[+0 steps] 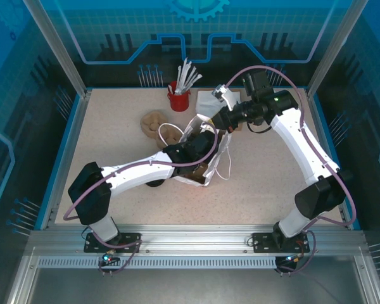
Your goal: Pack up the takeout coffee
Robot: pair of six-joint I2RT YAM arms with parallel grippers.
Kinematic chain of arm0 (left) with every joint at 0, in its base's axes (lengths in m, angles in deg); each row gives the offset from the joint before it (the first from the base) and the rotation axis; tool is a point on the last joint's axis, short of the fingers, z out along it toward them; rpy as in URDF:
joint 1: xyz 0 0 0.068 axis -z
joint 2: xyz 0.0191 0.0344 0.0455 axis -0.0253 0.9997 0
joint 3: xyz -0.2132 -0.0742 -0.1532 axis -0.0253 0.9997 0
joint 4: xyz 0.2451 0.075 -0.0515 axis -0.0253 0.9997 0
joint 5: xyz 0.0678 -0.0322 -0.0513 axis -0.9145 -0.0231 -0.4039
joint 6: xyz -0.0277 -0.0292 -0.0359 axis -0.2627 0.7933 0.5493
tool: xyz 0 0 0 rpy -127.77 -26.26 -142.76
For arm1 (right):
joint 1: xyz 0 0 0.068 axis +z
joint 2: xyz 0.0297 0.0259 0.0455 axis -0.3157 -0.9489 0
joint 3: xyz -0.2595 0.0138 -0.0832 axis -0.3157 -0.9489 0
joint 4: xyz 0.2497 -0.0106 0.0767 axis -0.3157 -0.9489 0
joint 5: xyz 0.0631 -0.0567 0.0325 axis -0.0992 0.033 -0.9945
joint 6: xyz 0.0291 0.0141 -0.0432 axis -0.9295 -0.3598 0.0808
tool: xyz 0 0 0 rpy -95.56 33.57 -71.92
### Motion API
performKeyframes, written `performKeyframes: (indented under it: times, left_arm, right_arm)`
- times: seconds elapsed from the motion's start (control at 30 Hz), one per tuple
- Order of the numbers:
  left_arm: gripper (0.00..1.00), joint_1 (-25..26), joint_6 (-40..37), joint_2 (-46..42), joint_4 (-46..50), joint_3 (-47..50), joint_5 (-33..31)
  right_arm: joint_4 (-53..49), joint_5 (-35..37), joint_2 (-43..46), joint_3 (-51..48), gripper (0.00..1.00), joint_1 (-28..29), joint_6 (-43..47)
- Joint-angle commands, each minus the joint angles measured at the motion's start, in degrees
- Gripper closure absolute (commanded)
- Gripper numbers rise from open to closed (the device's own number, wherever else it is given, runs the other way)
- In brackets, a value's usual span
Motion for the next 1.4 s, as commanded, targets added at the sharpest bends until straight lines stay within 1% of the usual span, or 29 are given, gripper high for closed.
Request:
performKeyframes:
  times: [0.0, 0.3, 0.6, 0.87, 1.07, 1.37]
  left_arm:
    - [0.39, -1.54, 0.65, -1.01, -1.34, -1.69, 1.09]
    - [0.39, -1.17, -2.76, -7.70, -5.21, 1.47, 3.35]
    - [0.39, 1.01, -6.90, -10.68, -4.53, 0.95, 1.11]
    - [0.39, 0.93, -6.89, -8.25, -3.48, 0.17, 0.11]
    - [0.39, 0.31, -4.54, -5.39, -1.05, -1.95, 2.05]
    - [0.39, -0.83, 0.58, -1.64, 4.69, -4.93, 5.56]
  right_arm:
    - [-4.15, -5.91, 1.50, -1.75, 1.00, 2.44, -0.70]
    - [-2.56, -4.55, 3.45, -3.78, 1.00, 2.19, -0.92]
    - [-2.03, -3.72, 3.54, -3.88, 1.00, 1.66, -0.75]
    - [-1.99, -4.17, 3.20, -3.87, 1.00, 1.57, -0.92]
    - [-1.26, -4.79, 3.50, -5.59, 1.00, 1.64, -1.53]
    - [2.78, -6.64, 4.46, -11.22, 1.00, 1.57, -3.54]
